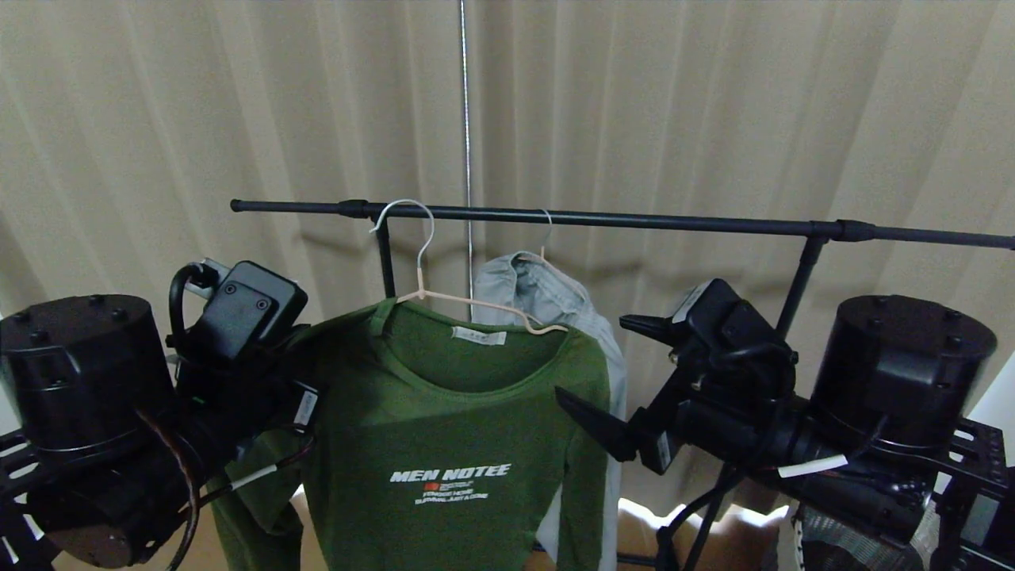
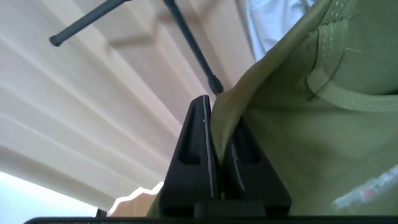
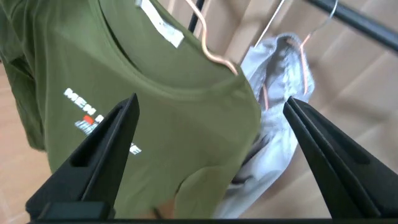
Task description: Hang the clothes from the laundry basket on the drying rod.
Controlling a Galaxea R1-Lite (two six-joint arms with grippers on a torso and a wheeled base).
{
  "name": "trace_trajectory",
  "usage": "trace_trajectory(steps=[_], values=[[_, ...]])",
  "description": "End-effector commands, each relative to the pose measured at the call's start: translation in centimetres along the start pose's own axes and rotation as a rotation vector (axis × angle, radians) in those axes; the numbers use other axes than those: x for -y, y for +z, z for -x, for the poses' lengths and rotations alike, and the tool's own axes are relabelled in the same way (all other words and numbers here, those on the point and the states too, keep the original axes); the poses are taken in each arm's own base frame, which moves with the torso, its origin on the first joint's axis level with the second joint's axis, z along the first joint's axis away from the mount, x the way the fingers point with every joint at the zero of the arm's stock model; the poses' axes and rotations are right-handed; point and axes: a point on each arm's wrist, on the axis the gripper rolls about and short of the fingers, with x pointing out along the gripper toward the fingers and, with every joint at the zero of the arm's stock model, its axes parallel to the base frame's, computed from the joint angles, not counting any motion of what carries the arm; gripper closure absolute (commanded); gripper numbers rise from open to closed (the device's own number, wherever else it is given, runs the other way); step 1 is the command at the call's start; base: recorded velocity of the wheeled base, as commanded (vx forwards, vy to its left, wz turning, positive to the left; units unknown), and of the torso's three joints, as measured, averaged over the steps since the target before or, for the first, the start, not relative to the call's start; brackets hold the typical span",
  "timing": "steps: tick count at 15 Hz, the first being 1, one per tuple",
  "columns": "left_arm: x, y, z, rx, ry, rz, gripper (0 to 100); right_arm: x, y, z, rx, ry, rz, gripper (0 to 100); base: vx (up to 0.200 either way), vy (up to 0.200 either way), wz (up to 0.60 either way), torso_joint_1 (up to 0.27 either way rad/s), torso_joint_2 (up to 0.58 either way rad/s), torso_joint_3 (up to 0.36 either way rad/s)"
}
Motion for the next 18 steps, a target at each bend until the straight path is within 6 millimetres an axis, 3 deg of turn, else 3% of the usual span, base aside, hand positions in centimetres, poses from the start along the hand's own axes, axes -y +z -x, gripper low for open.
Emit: trace_trajectory(steps=[1, 5, 10, 18], values=[[0.7, 0.0, 0.3, 0.005, -0.032, -0.007, 100, 0.1, 0.9, -1.4, 0.0, -0.002, 0.007, 0, 0.0, 0.0, 0.0, 0.0, 0.0, 0.0], [1.7, 0.0, 1.0, 0.039, -0.071, -0.006, 100, 0.9, 2.0, -3.5, -0.018, -0.024, 0.006, 0, 0.0, 0.0, 0.0, 0.0, 0.0, 0.0], [2.1, 0.0, 1.6, 0.072, -0.091, -0.008, 100, 3.4, 1.2, -5.5, -0.067, -0.094, 0.055, 0, 0.0, 0.0, 0.0, 0.0, 0.0, 0.0], [2.8, 0.5, 1.9, 0.101, -0.123, -0.009, 100, 2.3, 1.1, -5.6, -0.072, -0.061, 0.07, 0, 0.0, 0.0, 0.0, 0.0, 0.0, 0.0]])
